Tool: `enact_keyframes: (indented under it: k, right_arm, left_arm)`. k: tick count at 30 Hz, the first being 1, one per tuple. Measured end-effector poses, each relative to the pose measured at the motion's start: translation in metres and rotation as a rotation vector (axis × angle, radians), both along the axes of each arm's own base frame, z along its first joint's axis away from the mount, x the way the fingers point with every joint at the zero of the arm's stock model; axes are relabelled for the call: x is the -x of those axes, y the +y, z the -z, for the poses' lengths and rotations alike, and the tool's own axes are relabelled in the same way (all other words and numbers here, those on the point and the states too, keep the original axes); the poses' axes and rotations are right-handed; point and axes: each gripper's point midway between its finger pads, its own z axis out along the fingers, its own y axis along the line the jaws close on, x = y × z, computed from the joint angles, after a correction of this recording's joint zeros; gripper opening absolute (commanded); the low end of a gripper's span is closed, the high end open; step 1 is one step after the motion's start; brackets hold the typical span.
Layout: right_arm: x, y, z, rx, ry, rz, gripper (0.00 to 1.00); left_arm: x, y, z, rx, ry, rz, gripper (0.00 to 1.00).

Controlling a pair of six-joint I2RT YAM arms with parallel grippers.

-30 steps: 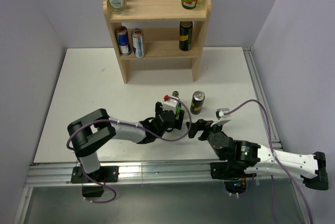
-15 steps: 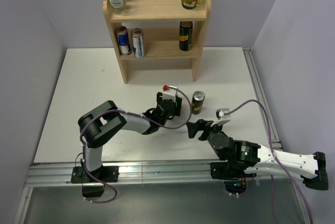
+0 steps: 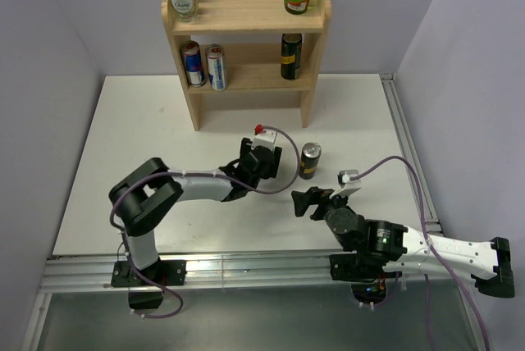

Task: Place and organize the beverage onto the shelf

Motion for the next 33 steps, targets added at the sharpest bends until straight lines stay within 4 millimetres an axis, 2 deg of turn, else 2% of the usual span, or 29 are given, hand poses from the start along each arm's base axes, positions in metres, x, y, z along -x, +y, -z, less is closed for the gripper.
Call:
enact_keyframes:
  k: [2, 5, 6, 10, 13, 17, 20, 22, 25, 29, 33]
  right_arm:
    - [0.0, 0.0, 0.0, -0.001, 0.0, 0.0, 0.99]
    - [0.0, 0.0, 0.0, -0.001, 0.0, 0.0, 0.99]
    - [0.0, 0.0, 0.0, -0.001, 0.0, 0.0, 0.99]
    - [0.0, 0.0, 0.0, -0.001, 0.0, 0.0, 0.99]
    - [0.0, 0.0, 0.0, -0.001, -0.001, 0.0, 0.99]
    - [0.0, 0.0, -0.001, -0.002, -0.002, 0.0, 0.99]
    - [0.0, 0.0, -0.001, -0.004, -0.003, 0.0, 0.99]
    - [0.0, 0.001, -0.001, -0.005, -0.003, 0.0, 0.99]
    - [0.0, 0.0, -0.001, -0.004, -0.003, 0.0, 0.99]
    - [0.0, 0.0, -0.001, -0.004, -0.003, 0.0, 0.99]
    - [0.0, 0.0, -0.001, -0.005, -0.004, 0.0, 0.99]
  left_arm:
    - [0.001, 0.005, -0.017, -0.031, 0.004, -0.004, 0.0]
    - [-0.005, 0.006, -0.067, -0.031, -0.03, -0.012, 0.0]
    - [-0.008, 0.004, -0.086, -0.021, -0.047, -0.012, 0.0]
    - [-0.029, -0.004, -0.189, 0.081, -0.161, -0.027, 0.0]
    - [-0.042, 0.001, -0.258, 0.146, -0.235, -0.049, 0.0]
    - [-0.056, 0.02, -0.334, 0.192, -0.33, -0.096, 0.0]
    - [-0.061, 0.034, -0.376, 0.208, -0.392, -0.126, 0.0]
    - [-0.062, 0.038, -0.396, 0.217, -0.423, -0.136, 0.0]
    - [-0.065, 0.037, -0.413, 0.222, -0.454, -0.136, 0.0]
    - [-0.074, 0.033, -0.413, 0.203, -0.456, -0.133, 0.0]
    - [-0.094, 0.024, -0.41, 0.188, -0.466, -0.128, 0.0]
